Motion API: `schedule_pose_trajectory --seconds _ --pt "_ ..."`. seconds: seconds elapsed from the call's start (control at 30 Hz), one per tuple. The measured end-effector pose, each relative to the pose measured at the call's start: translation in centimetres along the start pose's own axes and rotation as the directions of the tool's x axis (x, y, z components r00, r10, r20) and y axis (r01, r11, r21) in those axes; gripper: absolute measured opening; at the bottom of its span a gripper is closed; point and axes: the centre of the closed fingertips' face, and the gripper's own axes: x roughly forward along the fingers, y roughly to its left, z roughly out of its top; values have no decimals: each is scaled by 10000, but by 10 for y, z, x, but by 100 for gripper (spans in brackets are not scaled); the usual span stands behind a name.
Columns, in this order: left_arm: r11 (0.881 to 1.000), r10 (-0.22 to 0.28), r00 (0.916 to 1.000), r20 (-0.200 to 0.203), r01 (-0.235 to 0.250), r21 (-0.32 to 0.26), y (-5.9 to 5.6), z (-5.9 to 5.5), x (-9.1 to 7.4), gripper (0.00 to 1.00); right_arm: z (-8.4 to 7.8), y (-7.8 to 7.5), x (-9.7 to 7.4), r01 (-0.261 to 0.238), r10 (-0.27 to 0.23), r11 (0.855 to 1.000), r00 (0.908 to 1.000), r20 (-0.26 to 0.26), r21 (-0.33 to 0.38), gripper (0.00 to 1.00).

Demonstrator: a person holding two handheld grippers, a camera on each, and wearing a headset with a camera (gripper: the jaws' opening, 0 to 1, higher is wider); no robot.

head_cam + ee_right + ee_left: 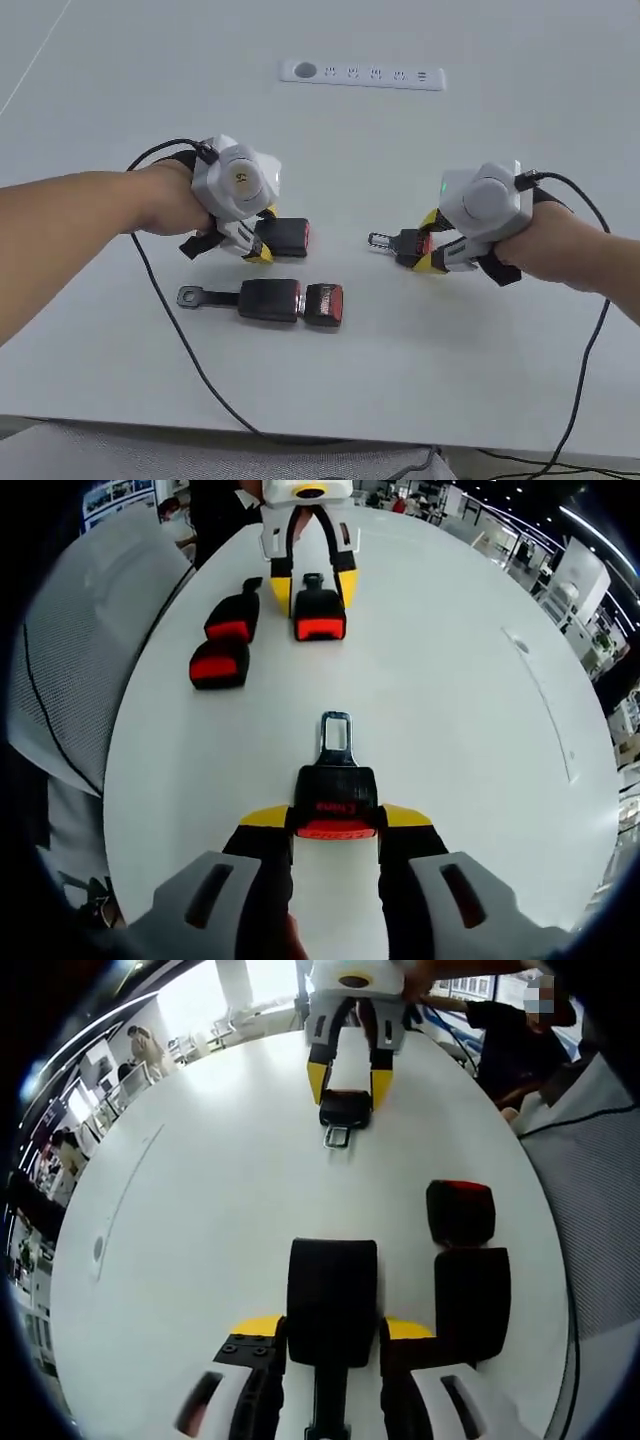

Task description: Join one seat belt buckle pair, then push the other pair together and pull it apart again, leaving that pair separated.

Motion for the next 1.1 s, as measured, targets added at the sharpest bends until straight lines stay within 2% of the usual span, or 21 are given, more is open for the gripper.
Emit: schedule_pose_trajectory --seconds 0.17,0.37,0.77,0.87,0.97,1.1 --pt "10000 -14 10000 73 14 2 1 -1 1 36 -3 -4 2 -232 231 9992 9997 -33 -317 31" --pt "9998 -82 10000 43 81 163 -1 1 0 34 0 -2 2 -379 381 9989 9992 88 -293 31" --pt "9998 -110 9999 -12 110 191 -8 5 -4 33 3 -7 6 -339 338 9990 9994 -30 -282 31" --pt "9991 -153 9998 -150 159 390 -10 6 -4 33 8 -4 8 -350 348 9987 9994 -49 -368 31" --pt "9996 -120 9998 -151 124 244 -8 4 -3 33 16 0 8 -345 345 9985 9994 -5 -422 31" --pt "9998 -69 9997 -221 73 197 -7 2 -2 33 27 2 17 -347 353 9974 9994 74 -626 31"
